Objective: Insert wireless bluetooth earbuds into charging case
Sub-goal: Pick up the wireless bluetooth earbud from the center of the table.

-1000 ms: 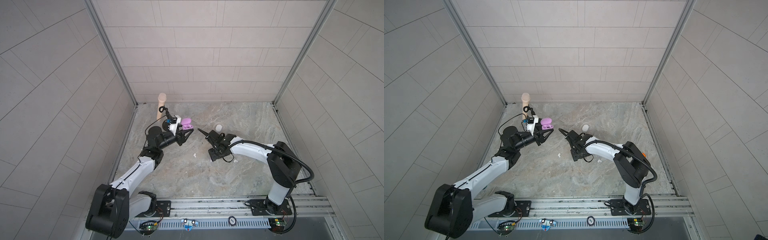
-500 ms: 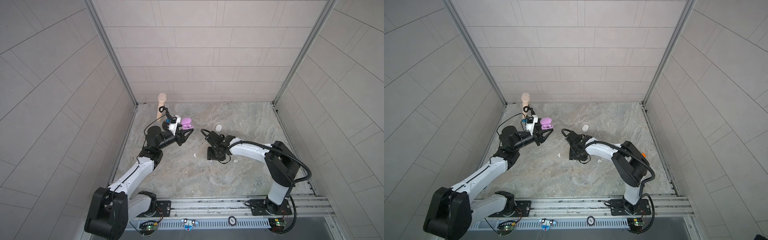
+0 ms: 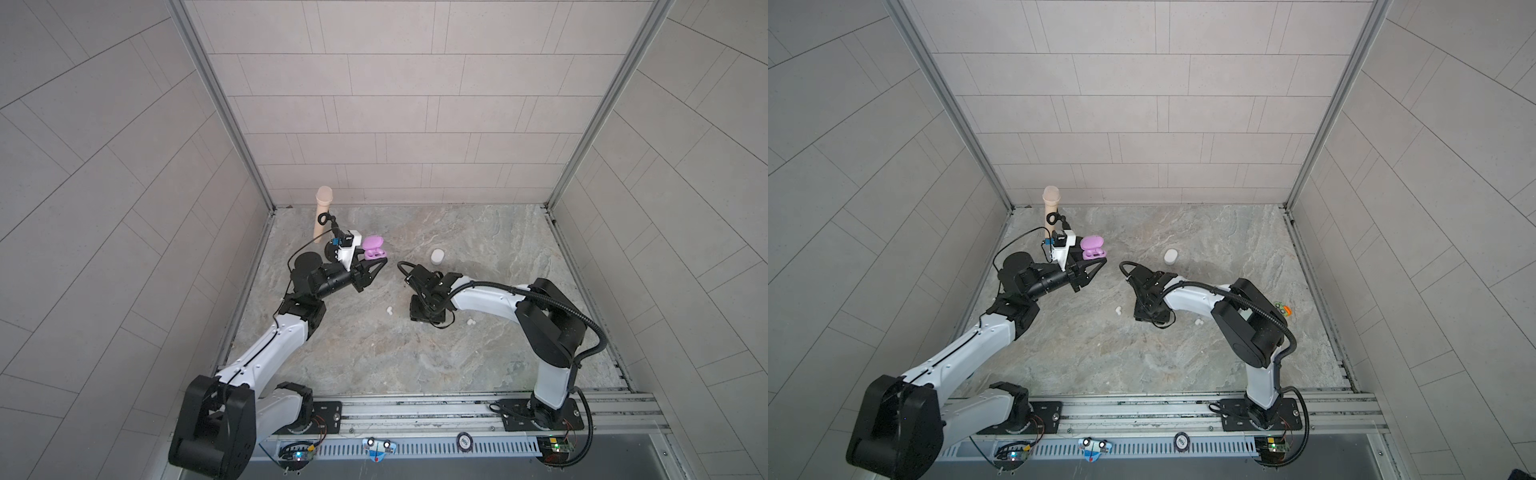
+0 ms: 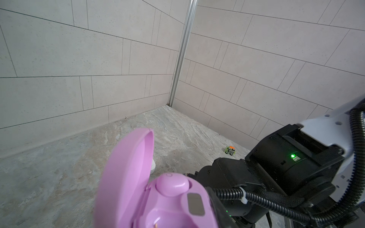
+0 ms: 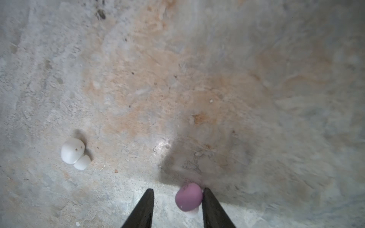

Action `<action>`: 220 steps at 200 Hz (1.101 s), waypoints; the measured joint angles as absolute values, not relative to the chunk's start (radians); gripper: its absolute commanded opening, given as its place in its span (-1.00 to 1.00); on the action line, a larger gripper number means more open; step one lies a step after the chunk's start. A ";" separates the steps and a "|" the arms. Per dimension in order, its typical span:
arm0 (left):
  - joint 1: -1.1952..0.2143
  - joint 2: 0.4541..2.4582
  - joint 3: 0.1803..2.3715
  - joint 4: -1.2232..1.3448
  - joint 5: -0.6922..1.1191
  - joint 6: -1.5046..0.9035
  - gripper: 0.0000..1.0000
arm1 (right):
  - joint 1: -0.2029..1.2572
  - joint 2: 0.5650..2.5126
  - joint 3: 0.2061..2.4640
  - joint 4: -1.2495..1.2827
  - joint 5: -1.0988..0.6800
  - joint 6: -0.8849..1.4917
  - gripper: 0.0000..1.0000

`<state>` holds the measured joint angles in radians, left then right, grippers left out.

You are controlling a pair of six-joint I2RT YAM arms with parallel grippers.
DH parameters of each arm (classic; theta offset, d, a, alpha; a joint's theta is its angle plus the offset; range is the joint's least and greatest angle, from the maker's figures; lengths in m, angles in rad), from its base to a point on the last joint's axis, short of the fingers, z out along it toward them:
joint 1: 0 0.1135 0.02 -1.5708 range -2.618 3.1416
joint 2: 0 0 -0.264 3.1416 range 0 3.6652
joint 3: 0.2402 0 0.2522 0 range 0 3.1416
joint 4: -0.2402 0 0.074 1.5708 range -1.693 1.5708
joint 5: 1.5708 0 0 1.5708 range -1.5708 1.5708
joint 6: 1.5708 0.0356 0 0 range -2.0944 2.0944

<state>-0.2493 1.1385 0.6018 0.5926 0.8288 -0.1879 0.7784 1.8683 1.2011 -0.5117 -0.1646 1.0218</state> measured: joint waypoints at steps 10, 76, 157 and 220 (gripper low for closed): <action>-0.249 1.139 0.602 0.593 0.830 -0.190 -0.64 | 0.779 1.873 1.208 -0.524 -0.159 1.021 -0.18; -0.249 1.139 0.602 0.593 0.830 -0.194 -0.64 | 0.782 1.917 1.275 -0.611 -0.122 0.983 -0.32; -0.249 1.139 0.602 0.593 0.831 -0.194 -0.64 | 0.795 1.936 1.300 -0.657 -0.089 0.946 -0.56; -0.249 1.139 0.601 0.593 0.831 -0.194 -0.63 | 0.797 1.940 1.308 -0.670 -0.085 0.934 -0.77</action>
<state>-0.2493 1.1385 0.6014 0.5934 0.8307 -0.1944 0.7971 1.9400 1.3075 -0.6697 -0.0849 0.9337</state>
